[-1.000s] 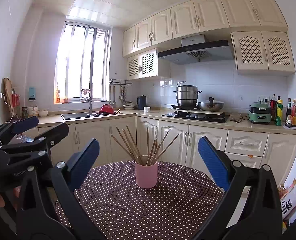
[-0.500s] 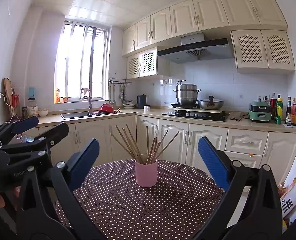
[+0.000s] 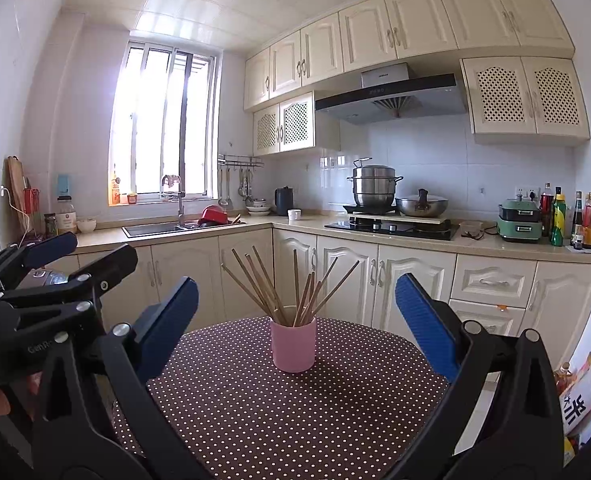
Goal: Organize utensils
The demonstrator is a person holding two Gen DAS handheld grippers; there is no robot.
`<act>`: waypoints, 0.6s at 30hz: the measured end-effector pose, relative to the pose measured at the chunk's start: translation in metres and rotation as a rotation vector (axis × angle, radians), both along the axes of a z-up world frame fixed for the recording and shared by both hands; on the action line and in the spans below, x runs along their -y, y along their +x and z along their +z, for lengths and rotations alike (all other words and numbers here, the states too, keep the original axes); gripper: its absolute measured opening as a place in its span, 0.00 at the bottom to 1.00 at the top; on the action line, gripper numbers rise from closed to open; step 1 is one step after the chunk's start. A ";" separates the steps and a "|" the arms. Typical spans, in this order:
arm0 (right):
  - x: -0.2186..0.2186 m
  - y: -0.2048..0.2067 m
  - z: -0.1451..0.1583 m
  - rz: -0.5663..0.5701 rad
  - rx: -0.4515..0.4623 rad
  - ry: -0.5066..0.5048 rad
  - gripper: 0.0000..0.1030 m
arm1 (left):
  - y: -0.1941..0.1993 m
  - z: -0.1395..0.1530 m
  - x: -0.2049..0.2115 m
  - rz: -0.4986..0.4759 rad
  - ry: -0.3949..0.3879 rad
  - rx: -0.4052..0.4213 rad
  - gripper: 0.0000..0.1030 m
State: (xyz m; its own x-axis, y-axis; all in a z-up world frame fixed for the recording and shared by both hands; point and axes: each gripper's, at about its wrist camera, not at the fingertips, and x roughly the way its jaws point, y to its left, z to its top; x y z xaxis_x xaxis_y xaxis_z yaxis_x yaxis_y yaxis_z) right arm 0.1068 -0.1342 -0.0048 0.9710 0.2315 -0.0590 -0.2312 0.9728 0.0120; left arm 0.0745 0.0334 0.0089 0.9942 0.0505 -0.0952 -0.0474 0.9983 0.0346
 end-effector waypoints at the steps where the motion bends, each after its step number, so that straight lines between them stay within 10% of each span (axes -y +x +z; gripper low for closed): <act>1: 0.000 0.000 0.000 0.000 0.000 0.000 0.94 | 0.000 0.000 0.000 0.000 0.000 0.000 0.84; 18: -0.002 0.002 -0.002 0.002 -0.005 -0.001 0.94 | -0.001 -0.003 -0.007 -0.001 0.001 -0.004 0.84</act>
